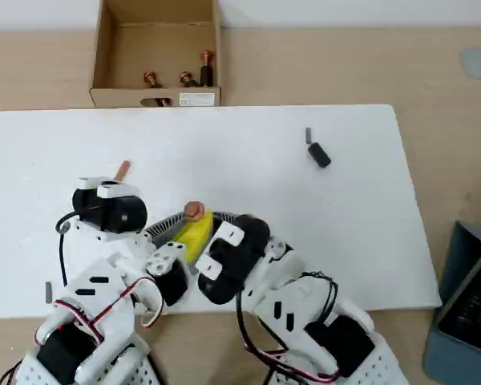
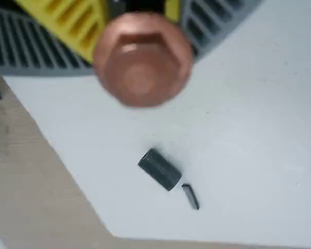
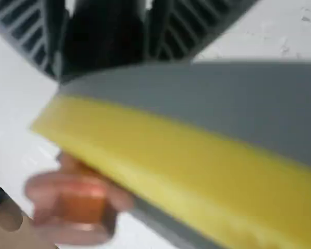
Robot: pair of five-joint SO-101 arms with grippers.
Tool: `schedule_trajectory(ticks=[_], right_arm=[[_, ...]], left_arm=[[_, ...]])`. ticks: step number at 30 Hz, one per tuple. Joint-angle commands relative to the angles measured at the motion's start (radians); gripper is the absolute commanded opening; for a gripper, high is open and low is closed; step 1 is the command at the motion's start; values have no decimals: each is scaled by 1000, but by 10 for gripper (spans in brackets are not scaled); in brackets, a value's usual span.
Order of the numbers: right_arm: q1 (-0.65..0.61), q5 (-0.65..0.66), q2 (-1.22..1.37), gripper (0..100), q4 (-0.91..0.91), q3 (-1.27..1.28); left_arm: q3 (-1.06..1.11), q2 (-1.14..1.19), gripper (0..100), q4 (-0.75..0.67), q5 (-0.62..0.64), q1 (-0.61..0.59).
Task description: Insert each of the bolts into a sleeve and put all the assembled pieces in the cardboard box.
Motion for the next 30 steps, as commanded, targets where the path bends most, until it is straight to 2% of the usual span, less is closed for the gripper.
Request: schedule_trajectory(ticks=[1, 7, 15, 22, 30], right_arm=[[-28, 11, -105, 9, -48, -61], [-28, 11, -105, 9, -48, -56], [-28, 11, -105, 9, -41, -53], [-28, 11, -104, 9, -41, -53], [-24, 9, -104, 9, -41, -44]], left_arm=[[-2, -1, 22, 38, -3, 25], [-11, -1, 183, 77, 2, -5], [-75, 1, 189, 80, -8, -75], [-83, -1, 189, 77, -117, -161], [-181, -1, 165, 80, -120, -192]])
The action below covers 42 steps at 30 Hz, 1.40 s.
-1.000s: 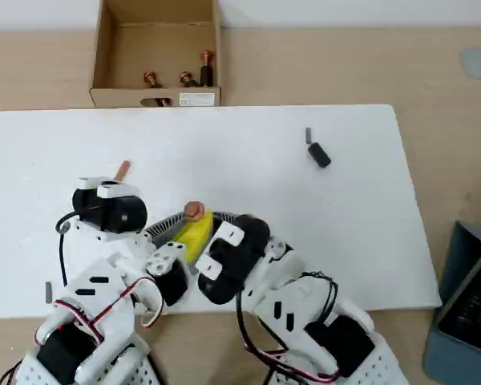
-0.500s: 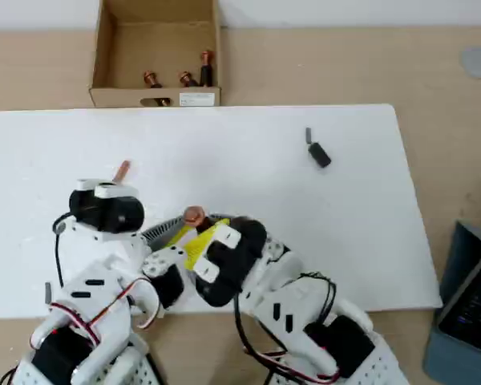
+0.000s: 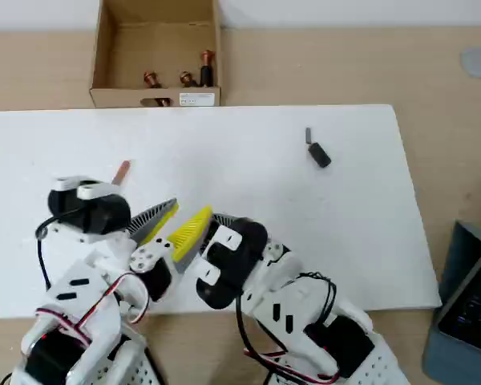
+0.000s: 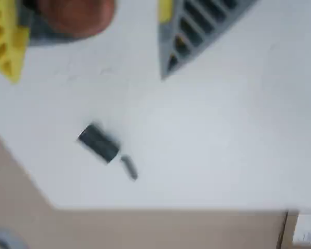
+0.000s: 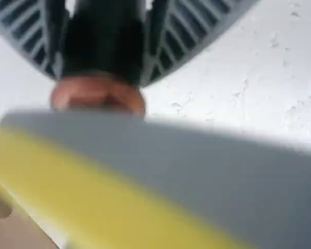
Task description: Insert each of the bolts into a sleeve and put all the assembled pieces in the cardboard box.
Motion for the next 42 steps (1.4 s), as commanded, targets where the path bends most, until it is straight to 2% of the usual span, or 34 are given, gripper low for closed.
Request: schedule_trajectory(ticks=[1, 4, 7, 11, 15, 19, 23, 29, 38, 42], right_arm=[[-7, 6, -104, 9, -34, -45], [-4, 2, -104, 9, -34, -48], [41, 0, -104, 9, -32, -45], [163, -44, -104, 9, -32, -42], [298, -106, -96, 9, -31, -42], [387, -106, -96, 9, 32, -47], [435, -114, -96, 9, 94, -65], [437, -189, -33, 9, 150, -159], [437, -193, 433, 9, 144, -499], [437, -193, 653, 9, 78, -661]], left_arm=[[-84, -2, 136, 3, -15, -41], [-95, -5, 1, -3, -84, -86], [-115, -5, 7, -2, -129, -166], [-84, -5, 2, 3, -169, -336], [-3, -5, 2, 3, -215, -491], [112, -5, 2, 3, -247, -578], [233, -5, 2, 3, -247, -595], [376, -5, 2, -2, -247, -597], [479, -5, 2, -2, -247, -597], [499, -5, 2, -3, -245, -597]])
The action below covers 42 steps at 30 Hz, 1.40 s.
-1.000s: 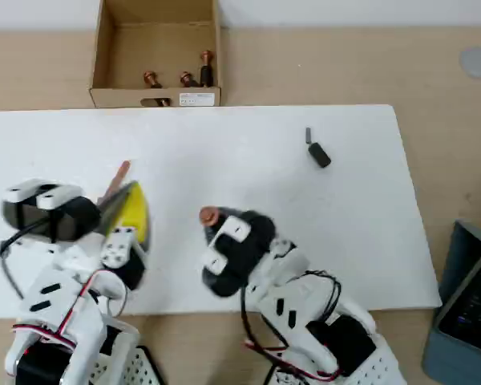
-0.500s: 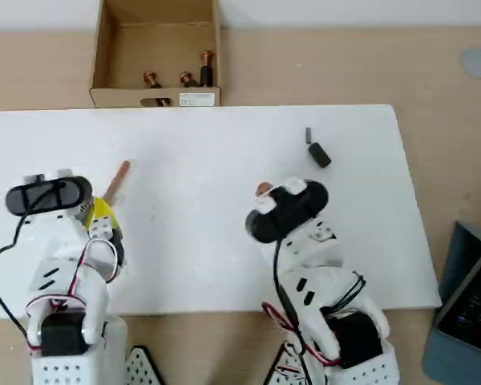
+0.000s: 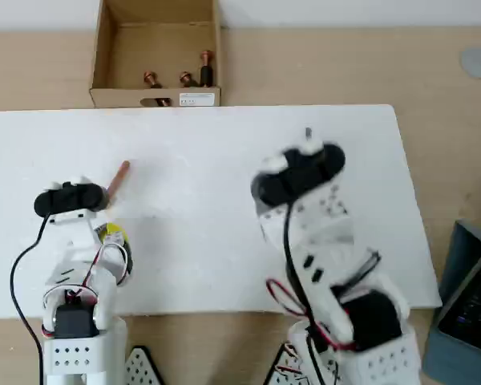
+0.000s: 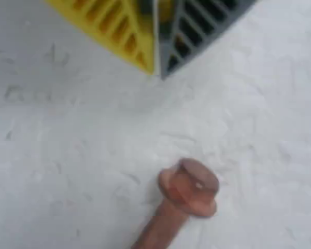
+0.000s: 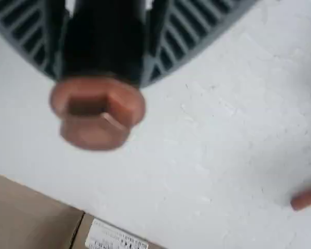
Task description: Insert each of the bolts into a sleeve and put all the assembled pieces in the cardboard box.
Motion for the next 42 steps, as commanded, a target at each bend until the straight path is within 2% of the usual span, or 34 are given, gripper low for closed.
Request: schedule_trajectory(ticks=[1, 16, 27, 35, 42], right_arm=[[13, -9, 193, 9, -83, -197], [13, 0, 1030, 9, -391, -769], [13, 2, 1661, 9, -422, -1408], [-21, 147, 2040, 10, -417, -1801], [-61, 295, 2252, 10, -416, -2014]], left_arm=[[-3, -8, 2, -3, -5, -12], [-6, -8, 2, -3, 2, -11], [-8, -8, 2, 0, 0, -6], [-8, -8, 2, 2, 0, -5], [-8, -8, 2, 2, 0, -5]])
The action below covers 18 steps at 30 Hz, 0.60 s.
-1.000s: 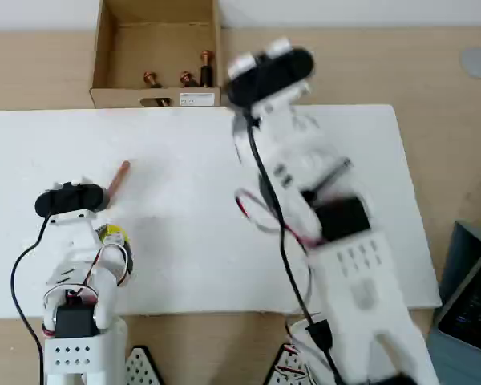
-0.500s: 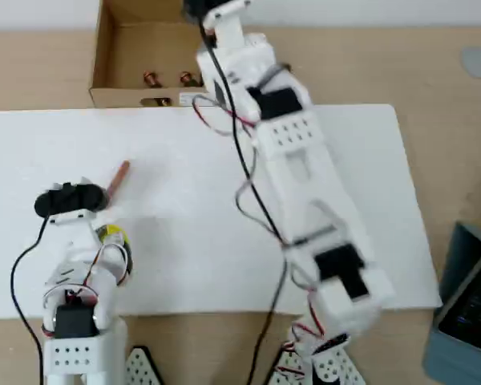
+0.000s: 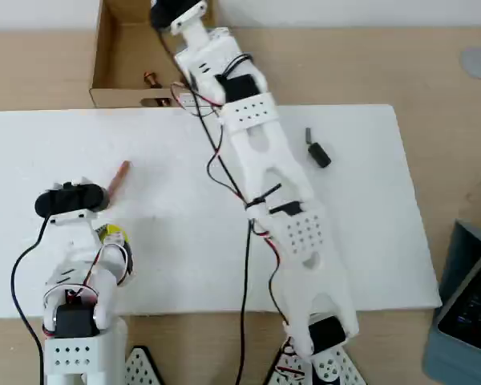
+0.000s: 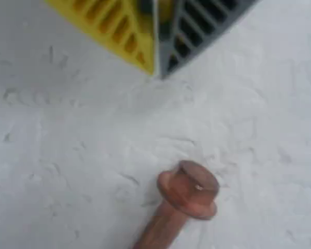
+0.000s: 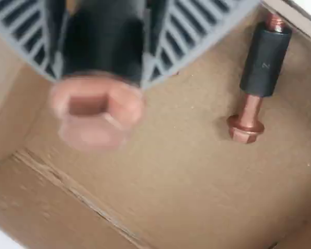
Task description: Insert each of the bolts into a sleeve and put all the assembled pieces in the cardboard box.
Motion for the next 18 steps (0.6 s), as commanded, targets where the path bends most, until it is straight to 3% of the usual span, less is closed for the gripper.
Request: schedule_trajectory(ticks=[1, 9, 14, 18], right_arm=[[-27, 91, 39, 10, -21, -145], [-50, 135, 130, 19, 49, -228], [-51, 135, 139, 143, 100, -228], [-51, 135, 140, 156, 103, -228]], left_arm=[[-8, -8, 2, 2, 0, -5], [-8, -8, 2, 3, 0, -5], [-8, -8, 2, 3, 0, -5], [-8, -8, 2, 3, 0, -5]])
